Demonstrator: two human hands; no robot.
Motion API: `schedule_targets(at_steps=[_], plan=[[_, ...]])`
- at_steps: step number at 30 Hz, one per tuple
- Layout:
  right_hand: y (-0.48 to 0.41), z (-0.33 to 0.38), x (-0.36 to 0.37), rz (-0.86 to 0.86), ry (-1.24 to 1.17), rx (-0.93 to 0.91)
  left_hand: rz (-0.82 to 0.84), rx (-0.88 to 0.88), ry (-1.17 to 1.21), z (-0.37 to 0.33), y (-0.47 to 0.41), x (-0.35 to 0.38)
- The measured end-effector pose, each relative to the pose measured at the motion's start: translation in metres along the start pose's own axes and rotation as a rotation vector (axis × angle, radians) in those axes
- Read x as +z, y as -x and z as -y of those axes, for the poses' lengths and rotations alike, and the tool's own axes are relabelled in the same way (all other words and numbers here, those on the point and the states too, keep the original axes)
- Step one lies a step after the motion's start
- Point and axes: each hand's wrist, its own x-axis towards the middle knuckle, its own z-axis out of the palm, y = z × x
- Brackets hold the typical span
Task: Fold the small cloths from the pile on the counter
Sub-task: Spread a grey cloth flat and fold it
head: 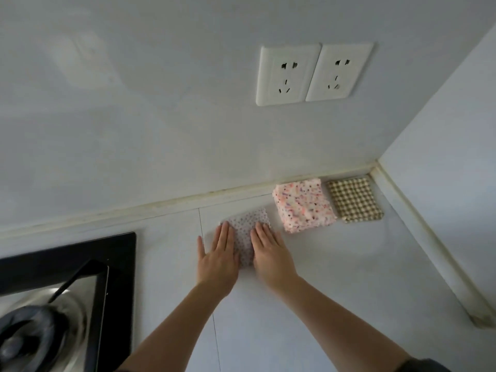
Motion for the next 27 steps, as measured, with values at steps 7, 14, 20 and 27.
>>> schedule_targets(at_steps=[7,14,20,27], plan=[[-0.040,-0.009,-0.009,0.034,0.059,0.058,0.062,0.017,-0.097,0.004,-0.050,-0.019],[-0.048,-0.012,-0.026,0.055,0.043,0.044,0.076,0.000,-0.037,0.008,-0.053,-0.023],[0.000,0.016,-0.048,-0.052,-0.150,0.046,-0.039,-0.032,0.209,0.031,0.016,-0.045],[0.085,0.138,-0.068,-0.073,-0.457,0.022,-0.301,-0.060,0.497,0.098,0.163,-0.067]])
